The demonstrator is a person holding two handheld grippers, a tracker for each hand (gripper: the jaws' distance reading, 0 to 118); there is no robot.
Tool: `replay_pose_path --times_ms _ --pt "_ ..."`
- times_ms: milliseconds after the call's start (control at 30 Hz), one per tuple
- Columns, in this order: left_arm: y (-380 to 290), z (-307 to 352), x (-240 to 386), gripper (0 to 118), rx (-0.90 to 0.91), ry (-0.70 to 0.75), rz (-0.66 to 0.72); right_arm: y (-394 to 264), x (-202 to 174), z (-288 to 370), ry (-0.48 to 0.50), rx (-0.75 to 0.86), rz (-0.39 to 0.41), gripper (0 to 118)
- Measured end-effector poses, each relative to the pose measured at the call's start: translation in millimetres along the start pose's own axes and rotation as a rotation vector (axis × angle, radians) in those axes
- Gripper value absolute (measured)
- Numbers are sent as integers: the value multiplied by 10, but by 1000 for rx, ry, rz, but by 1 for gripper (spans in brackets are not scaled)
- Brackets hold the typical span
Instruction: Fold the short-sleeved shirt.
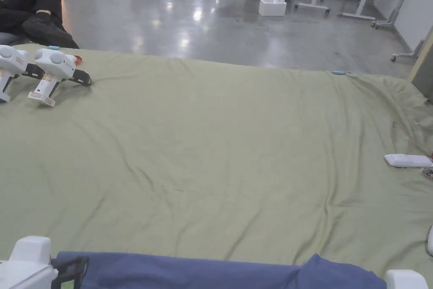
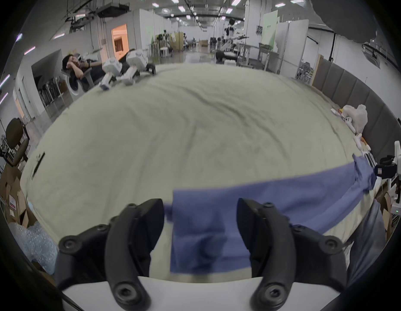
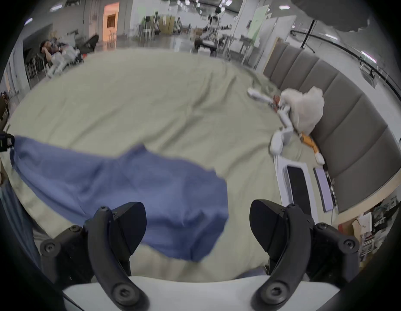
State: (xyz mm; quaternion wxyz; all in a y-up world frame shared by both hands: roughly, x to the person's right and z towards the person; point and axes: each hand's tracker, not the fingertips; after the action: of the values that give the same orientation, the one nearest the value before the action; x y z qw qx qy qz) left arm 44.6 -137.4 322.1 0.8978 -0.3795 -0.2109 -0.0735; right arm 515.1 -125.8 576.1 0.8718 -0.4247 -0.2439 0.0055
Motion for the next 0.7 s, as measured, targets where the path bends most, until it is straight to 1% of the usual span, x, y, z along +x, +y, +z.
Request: replay_pose_path --times_ms 67,167,233,300,333,433,500,533,567,600,633,667,700 --pt "176 45 130 74 74 -5 -7 163 -87 66 23 121 -32 97" --pt "376 12 254 74 170 -23 -10 362 -242 75 42 264 -51 97" --pt "525 22 394 74 241 -27 -24 516 -413 90 31 368 -67 97" --pt "608 -29 462 73 314 -25 -38 653 -568 119 21 450 -78 94" --pt "667 -16 521 73 353 -19 -40 733 -644 158 31 488 -101 91" --pt "798 97 695 68 467 3 -23 925 -814 264 58 587 -145 87" --pt "876 169 773 65 532 26 -16 1030 -910 336 56 638 -159 87" --pt "897 205 797 63 565 31 -29 1085 -950 372 52 653 -161 86" --pt "909 293 878 60 608 46 -51 1128 -988 408 47 686 -180 84" --pt "920 329 912 55 632 62 -74 1164 -1014 435 46 701 -189 78" --pt "930 346 931 47 639 87 -92 1187 -1028 452 51 712 -191 66" --pt "935 358 941 39 635 99 -99 1208 -1044 456 65 738 -200 50" --pt "934 355 932 28 639 92 -90 1227 -1061 457 66 741 -197 33"
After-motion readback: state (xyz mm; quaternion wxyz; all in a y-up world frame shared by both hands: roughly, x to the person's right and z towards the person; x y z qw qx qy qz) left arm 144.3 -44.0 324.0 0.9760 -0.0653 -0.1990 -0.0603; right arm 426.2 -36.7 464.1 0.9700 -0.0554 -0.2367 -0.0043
